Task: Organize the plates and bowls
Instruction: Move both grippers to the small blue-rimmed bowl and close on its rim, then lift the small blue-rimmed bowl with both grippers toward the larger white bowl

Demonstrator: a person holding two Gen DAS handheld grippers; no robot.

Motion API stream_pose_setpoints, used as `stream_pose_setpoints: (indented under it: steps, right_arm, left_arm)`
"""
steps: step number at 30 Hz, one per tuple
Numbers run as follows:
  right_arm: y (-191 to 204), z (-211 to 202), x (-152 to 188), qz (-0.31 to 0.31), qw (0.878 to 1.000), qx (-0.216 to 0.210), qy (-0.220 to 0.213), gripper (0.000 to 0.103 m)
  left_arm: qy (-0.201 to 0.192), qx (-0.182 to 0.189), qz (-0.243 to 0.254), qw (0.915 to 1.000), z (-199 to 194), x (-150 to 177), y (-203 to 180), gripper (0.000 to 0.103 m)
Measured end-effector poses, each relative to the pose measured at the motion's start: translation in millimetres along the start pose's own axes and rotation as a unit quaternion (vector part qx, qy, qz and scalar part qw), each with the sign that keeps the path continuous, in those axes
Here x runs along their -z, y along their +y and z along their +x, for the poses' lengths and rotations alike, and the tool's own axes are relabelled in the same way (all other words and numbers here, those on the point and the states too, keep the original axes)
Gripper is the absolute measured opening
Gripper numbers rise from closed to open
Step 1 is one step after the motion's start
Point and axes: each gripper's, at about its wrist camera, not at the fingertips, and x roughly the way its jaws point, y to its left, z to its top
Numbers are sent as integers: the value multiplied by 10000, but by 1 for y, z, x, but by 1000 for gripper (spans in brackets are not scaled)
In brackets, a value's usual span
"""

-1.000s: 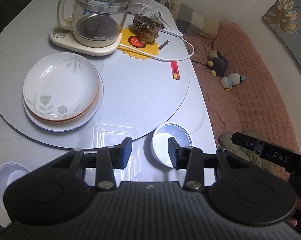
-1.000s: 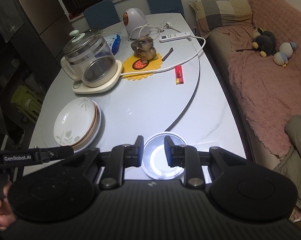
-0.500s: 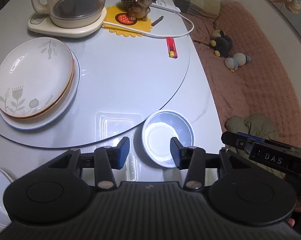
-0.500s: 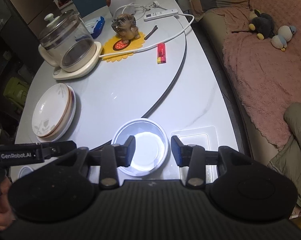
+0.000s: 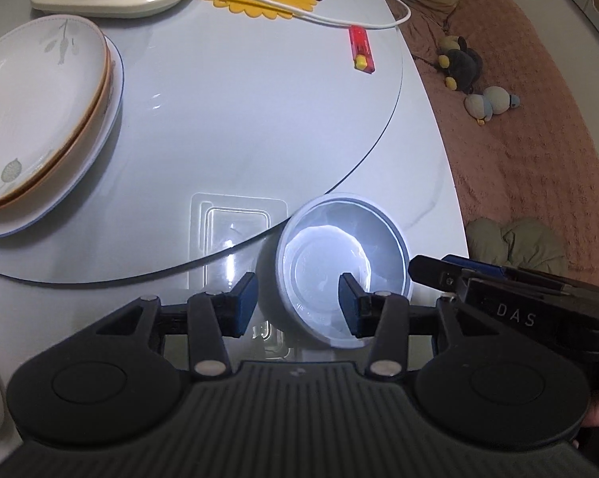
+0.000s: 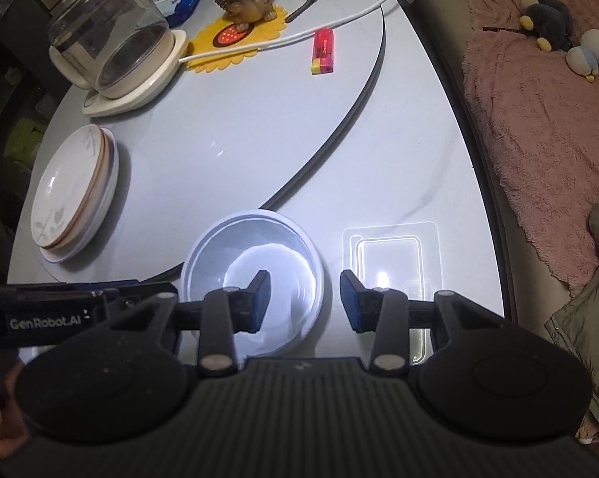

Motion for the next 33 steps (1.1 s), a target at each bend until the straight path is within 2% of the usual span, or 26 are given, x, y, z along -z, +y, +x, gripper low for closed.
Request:
stream_pose_setpoints:
  steps: [7, 14, 17, 25, 33]
  right_arm:
    - [-10, 32, -4, -274, 9993, -74, 226, 38]
    - [-13, 39, -1, -221, 9991, -201, 298, 19]
    - [-15, 37, 0, -39, 9995, -200, 230, 15]
    - [-16, 34, 3, -37, 9994, -191, 274, 14]
    - [-5, 6, 4, 10, 9996, -217, 204, 14]
  left_arm:
    - [15, -22, -134, 9999, 36, 3, 2, 49]
    - [-57, -71, -145, 9999, 45, 5, 2, 34]
    - [-162, -73, -80, 9998, 44, 1, -3, 33]
    - [-153, 15, -173, 9997, 43, -3, -6, 33]
    - [-220, -10, -73, 9997, 5, 1, -17, 33]
